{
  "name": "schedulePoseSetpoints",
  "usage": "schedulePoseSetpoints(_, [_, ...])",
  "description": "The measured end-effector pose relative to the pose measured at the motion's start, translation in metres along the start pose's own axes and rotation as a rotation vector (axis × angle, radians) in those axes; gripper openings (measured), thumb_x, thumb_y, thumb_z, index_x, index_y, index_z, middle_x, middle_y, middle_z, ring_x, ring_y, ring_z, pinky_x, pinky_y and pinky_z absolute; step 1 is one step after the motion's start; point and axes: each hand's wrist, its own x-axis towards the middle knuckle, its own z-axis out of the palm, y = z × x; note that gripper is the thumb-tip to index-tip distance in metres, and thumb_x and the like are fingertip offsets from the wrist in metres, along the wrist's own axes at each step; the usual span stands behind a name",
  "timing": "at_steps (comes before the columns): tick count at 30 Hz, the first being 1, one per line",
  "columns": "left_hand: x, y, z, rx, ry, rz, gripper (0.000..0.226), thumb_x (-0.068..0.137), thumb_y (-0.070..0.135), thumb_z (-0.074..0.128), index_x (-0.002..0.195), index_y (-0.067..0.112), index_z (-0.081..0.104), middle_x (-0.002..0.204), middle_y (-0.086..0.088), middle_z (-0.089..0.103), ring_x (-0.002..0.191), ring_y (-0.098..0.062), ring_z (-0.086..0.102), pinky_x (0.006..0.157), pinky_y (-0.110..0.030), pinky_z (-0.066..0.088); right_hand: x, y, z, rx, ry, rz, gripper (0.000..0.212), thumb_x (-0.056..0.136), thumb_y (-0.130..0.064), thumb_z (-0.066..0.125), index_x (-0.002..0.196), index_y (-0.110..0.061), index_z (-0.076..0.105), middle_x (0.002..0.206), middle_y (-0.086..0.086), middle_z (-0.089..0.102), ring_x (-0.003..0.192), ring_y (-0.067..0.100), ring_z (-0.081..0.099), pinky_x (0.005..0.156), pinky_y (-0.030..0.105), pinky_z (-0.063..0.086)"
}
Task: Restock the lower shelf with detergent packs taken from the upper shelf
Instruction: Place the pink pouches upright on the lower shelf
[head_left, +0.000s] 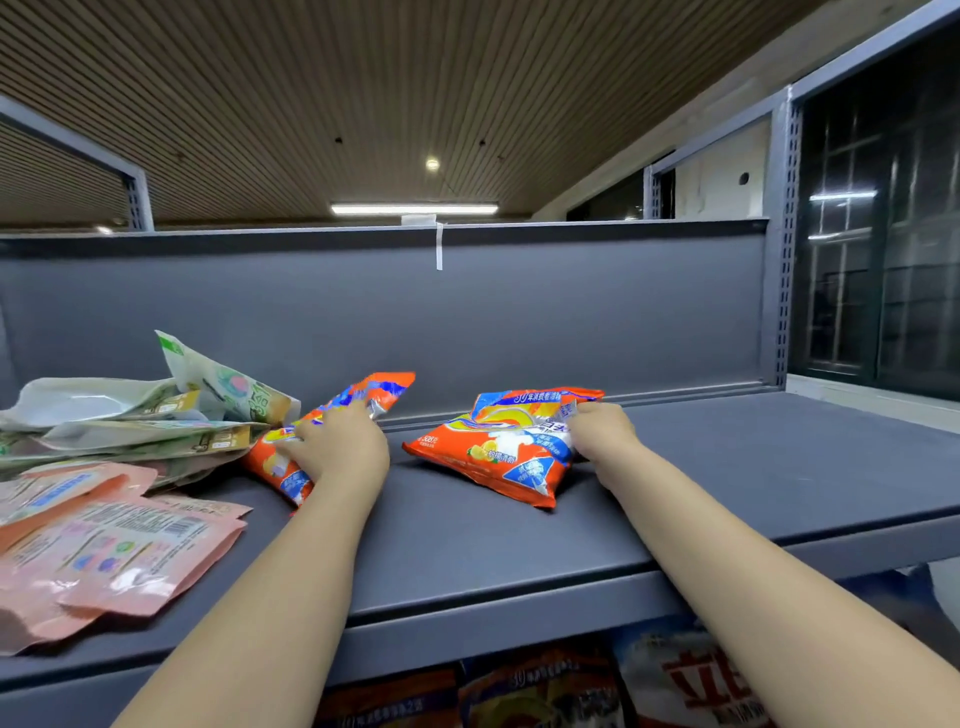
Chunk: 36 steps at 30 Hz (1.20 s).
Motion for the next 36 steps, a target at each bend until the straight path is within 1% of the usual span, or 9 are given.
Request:
schedulePoseSetpoints(2, [-0.003, -0.004, -0.006, -0.300, 0.185, 0.018, 0.024, 0.094, 0.015, 0.042, 0.108, 0.018, 0.061, 0.113, -0.017, 0.062, 0.109, -0.039, 0.053, 0.088, -0.042, 0.037, -0.008, -0.001, -0.002, 0.104, 0.034, -0.029, 0.020, 0.094, -0.018, 0.050, 0.085, -0.016, 0.067, 0.103, 0.012, 0.066, 0.091, 0.029, 0.061, 0.074, 0.034, 0.050])
schedulePoseSetpoints(6, [-0.005, -0.003, -0.029, -0.819, 0.395, -0.078, 0.023, 0.096, 0.030, 0.042, 0.084, 0.015, 0.054, 0.091, -0.016, 0.062, 0.080, -0.033, 0.047, 0.066, -0.034, 0.031, -0.017, -0.006, -0.008, 0.199, 0.147, -0.137, 0.024, 0.091, -0.015, 0.046, 0.096, -0.013, 0.069, 0.102, 0.010, 0.070, 0.096, 0.032, 0.063, 0.087, 0.044, 0.052])
schedulePoseSetpoints(14, [-0.015, 0.012, -0.035, -1.272, 0.205, -0.001, 0.035, 0.096, 0.024, 0.048, 0.062, 0.017, 0.053, 0.061, 0.009, 0.055, 0.056, -0.006, 0.053, 0.052, -0.020, 0.039, -0.049, -0.005, -0.037, 0.192, 0.555, -0.328, 0.022, 0.097, -0.021, 0.036, 0.088, -0.022, 0.056, 0.071, -0.009, 0.056, 0.071, 0.021, 0.050, 0.063, 0.029, 0.033])
schedulePoseSetpoints(19, [-0.038, 0.029, -0.041, -0.852, 0.179, 0.069, 0.037, 0.098, 0.036, 0.036, 0.090, 0.014, 0.065, 0.098, -0.014, 0.067, 0.095, -0.038, 0.058, 0.074, -0.036, 0.040, -0.060, 0.008, -0.035, 0.255, 0.630, -0.349, 0.020, 0.099, -0.022, 0.039, 0.091, -0.026, 0.057, 0.063, -0.018, 0.050, 0.060, 0.007, 0.046, 0.059, 0.029, 0.029])
schedulePoseSetpoints(22, [-0.068, 0.045, -0.042, -0.390, 0.197, 0.358, 0.038, 0.099, 0.036, 0.032, 0.104, 0.016, 0.064, 0.109, -0.017, 0.065, 0.100, -0.043, 0.058, 0.071, -0.036, 0.035, -0.062, 0.009, -0.033, 0.312, 0.554, -0.408, 0.010, 0.092, -0.022, 0.049, 0.085, -0.025, 0.054, 0.067, -0.017, 0.057, 0.068, 0.011, 0.056, 0.061, 0.027, 0.038])
schedulePoseSetpoints(26, [-0.114, 0.070, -0.043, -0.174, 0.233, 0.661, 0.030, 0.097, 0.035, 0.037, 0.089, 0.016, 0.059, 0.101, -0.007, 0.062, 0.089, -0.037, 0.060, 0.062, -0.031, 0.028, -0.059, 0.012, -0.033, 0.310, 0.429, -0.400, 0.014, 0.075, -0.035, 0.054, 0.083, -0.025, 0.061, 0.071, -0.012, 0.062, 0.075, 0.017, 0.058, 0.066, 0.028, 0.038])
schedulePoseSetpoints(29, [-0.123, 0.086, -0.058, -0.252, 0.083, 0.824, 0.053, 0.084, 0.070, 0.037, 0.080, 0.022, 0.062, 0.080, 0.003, 0.062, 0.079, -0.027, 0.056, 0.061, -0.031, 0.030, -0.055, 0.015, -0.035, 0.414, 0.369, -0.384, 0.013, 0.079, -0.019, 0.058, 0.087, -0.018, 0.068, 0.079, -0.002, 0.070, 0.077, 0.018, 0.060, 0.070, 0.032, 0.046])
schedulePoseSetpoints(33, [-0.086, 0.088, -0.063, -0.509, -0.187, 0.593, 0.052, 0.082, 0.068, 0.036, 0.072, 0.024, 0.062, 0.078, 0.003, 0.063, 0.090, -0.028, 0.058, 0.070, -0.033, 0.039, -0.055, 0.017, -0.034, 0.386, 0.398, -0.385, 0.017, 0.087, -0.016, 0.058, 0.097, -0.024, 0.070, 0.094, -0.001, 0.074, 0.082, 0.013, 0.061, 0.077, 0.032, 0.046])
schedulePoseSetpoints(36, [-0.049, 0.075, -0.039, -0.420, -0.216, 0.362, 0.035, 0.091, 0.037, 0.043, 0.113, 0.015, 0.059, 0.119, -0.010, 0.059, 0.112, -0.033, 0.053, 0.088, -0.037, 0.044, -0.052, 0.017, -0.034, 0.359, 0.404, -0.356, 0.019, 0.091, -0.014, 0.051, 0.097, -0.021, 0.067, 0.097, 0.001, 0.072, 0.088, 0.021, 0.063, 0.080, 0.036, 0.048])
